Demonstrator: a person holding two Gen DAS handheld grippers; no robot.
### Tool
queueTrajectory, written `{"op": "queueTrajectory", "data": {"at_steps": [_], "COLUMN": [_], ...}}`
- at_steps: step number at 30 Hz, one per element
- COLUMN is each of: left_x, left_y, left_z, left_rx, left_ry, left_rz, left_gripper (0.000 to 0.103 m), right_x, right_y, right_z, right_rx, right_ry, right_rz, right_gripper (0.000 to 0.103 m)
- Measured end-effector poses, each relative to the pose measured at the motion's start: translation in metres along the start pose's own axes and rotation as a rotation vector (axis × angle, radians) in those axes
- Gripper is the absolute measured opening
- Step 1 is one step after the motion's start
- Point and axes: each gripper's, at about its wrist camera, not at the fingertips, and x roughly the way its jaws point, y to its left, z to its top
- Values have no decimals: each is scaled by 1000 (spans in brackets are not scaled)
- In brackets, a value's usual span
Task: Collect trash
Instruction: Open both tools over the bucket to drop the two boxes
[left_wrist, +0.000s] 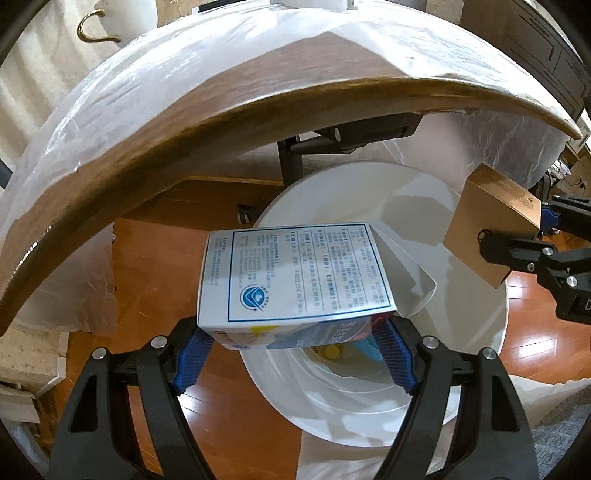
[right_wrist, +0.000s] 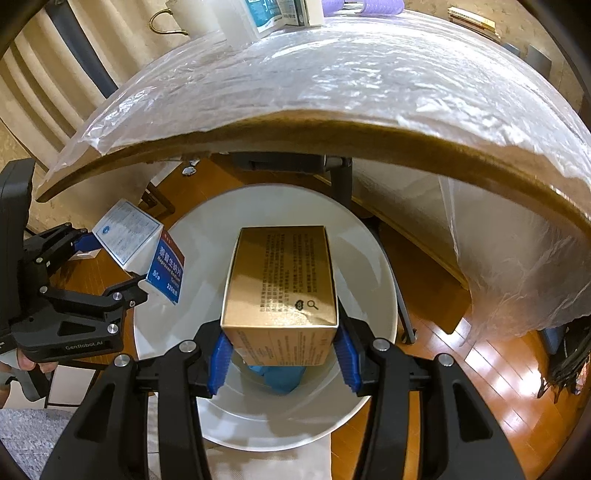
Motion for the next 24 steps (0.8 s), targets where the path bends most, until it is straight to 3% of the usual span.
{"op": "queueTrajectory", "data": {"at_steps": [6, 9, 11, 12, 24], "left_x": [4, 3, 3, 3, -11], "left_y": [-2, 0, 3, 5, 9], "left_z": [-3, -3, -4, -4, -1], "left_rx": [0, -23, -42, -56, -49], "left_ry": [8, -3, 0, 0, -14], "left_rz": [-18, -57, -86, -102, -67], "left_gripper": [80, 84, 100, 100, 100], "right_x": [1, -1, -3, -7, -25], "right_y": [-5, -6, -7, -8, -6], "right_z": [2, 2, 2, 2, 10], "right_rx": [10, 8, 13, 15, -38], "right_ry": [-7, -12, -23, -38, -67], "right_rz": [-1, 44, 39, 43, 48], "right_gripper": [47, 50, 72, 77, 77]}}
